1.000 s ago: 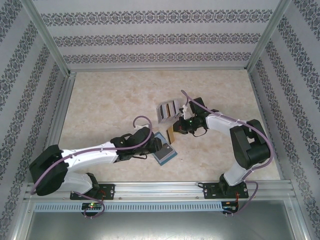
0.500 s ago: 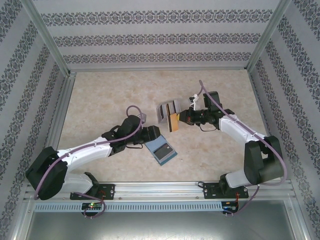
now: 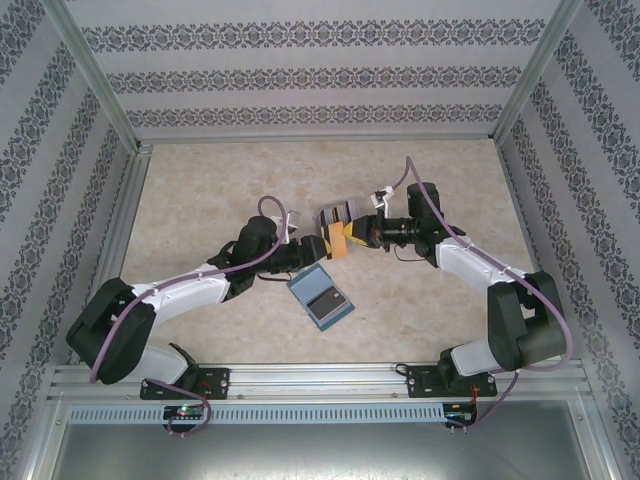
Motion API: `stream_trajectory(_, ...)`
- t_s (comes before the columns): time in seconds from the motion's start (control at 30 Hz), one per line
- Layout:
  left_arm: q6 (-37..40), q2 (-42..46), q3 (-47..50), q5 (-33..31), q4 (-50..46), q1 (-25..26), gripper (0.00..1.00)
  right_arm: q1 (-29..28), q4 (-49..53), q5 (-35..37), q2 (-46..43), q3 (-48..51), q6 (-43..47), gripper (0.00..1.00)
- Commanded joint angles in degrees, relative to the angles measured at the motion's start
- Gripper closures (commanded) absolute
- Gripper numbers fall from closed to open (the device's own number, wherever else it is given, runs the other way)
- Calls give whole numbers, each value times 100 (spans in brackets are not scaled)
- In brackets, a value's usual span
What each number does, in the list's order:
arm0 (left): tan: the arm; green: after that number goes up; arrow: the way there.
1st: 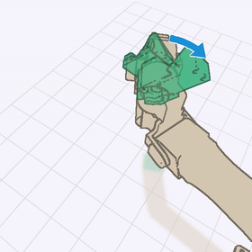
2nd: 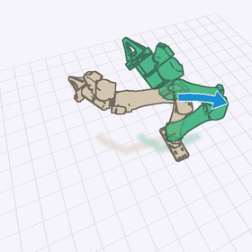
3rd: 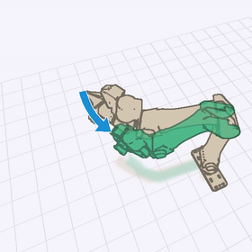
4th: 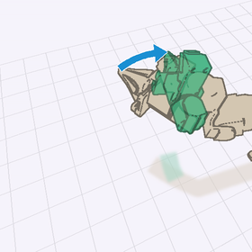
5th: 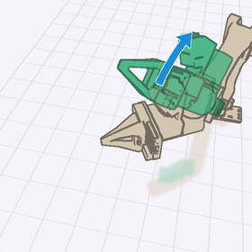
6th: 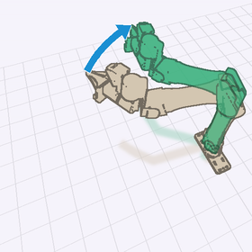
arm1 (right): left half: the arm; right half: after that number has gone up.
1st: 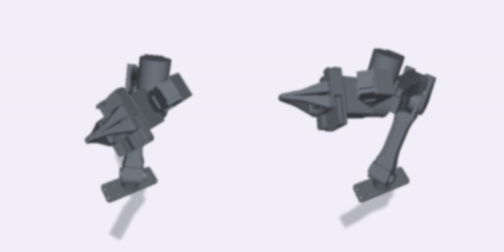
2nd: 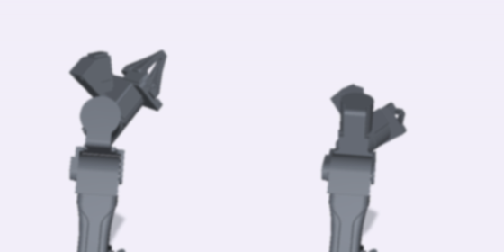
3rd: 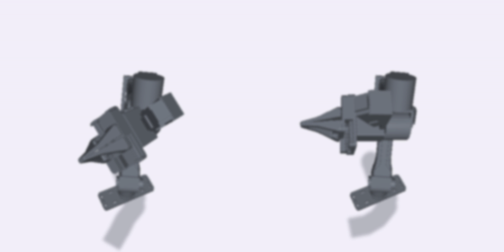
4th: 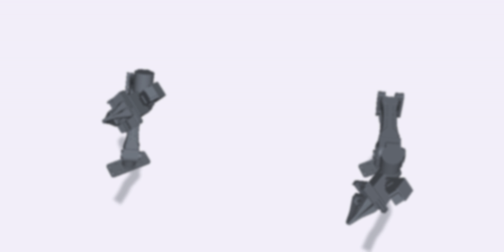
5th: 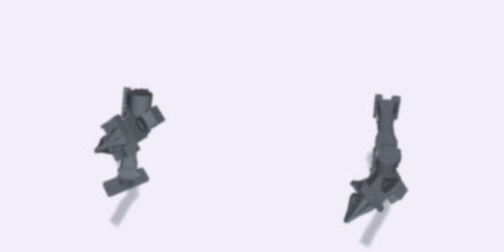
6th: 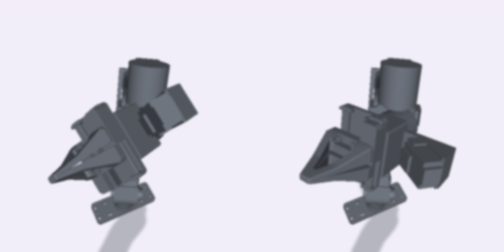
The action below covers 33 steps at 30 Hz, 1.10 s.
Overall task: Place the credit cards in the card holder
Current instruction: Pass the credit card.
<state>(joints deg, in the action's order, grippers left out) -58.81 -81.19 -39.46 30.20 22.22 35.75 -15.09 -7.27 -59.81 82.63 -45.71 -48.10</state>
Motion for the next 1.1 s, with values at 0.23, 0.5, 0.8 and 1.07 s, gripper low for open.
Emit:
stream_trajectory(0.23,64,-16,-468,350,225,-154,86,-235,-496,-197,214,49,-212,97)
stream_trajectory(0.5,214,279,-350,118,-82,-243,100,-284,-599,-217,246,63,-293,70)
stream_trajectory(0.8,17,-48,-457,388,280,-270,100,-415,-902,-369,236,45,-476,69)
stream_trajectory(1.07,-74,-174,-453,460,411,-313,100,-510,-1119,-516,311,55,-543,78)
